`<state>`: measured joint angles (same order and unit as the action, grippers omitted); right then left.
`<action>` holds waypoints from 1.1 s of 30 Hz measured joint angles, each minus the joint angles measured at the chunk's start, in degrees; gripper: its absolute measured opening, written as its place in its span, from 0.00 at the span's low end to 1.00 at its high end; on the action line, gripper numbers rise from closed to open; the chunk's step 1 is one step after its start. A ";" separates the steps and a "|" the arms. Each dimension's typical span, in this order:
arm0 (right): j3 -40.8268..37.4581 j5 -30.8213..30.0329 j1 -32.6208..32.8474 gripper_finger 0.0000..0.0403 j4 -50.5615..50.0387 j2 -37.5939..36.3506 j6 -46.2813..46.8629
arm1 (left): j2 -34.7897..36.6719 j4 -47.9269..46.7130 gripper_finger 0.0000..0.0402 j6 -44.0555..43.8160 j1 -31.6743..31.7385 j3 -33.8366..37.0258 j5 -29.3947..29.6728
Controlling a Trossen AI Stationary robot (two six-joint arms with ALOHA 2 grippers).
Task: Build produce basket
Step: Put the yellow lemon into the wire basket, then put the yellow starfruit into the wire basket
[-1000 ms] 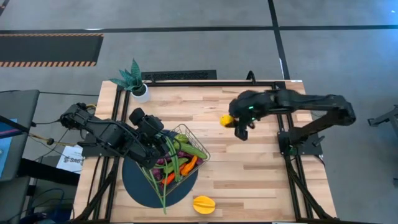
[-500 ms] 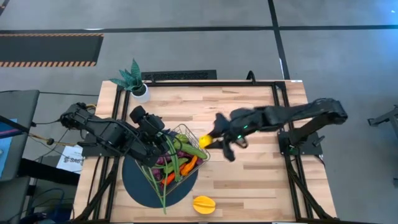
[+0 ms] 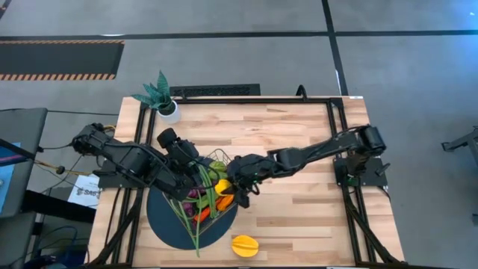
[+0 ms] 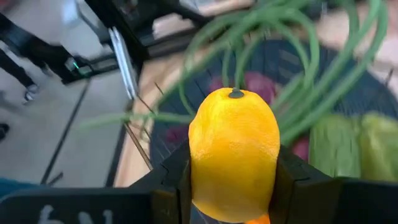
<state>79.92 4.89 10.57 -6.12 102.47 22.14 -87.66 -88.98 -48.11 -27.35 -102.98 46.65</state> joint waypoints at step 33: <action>2.64 -3.52 -0.59 0.81 -6.18 6.24 5.46 | -0.04 0.38 0.59 2.02 0.00 0.00 -0.32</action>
<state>82.55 1.37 9.98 -12.30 108.71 27.60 -87.70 -88.60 -46.09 -27.35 -102.98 46.33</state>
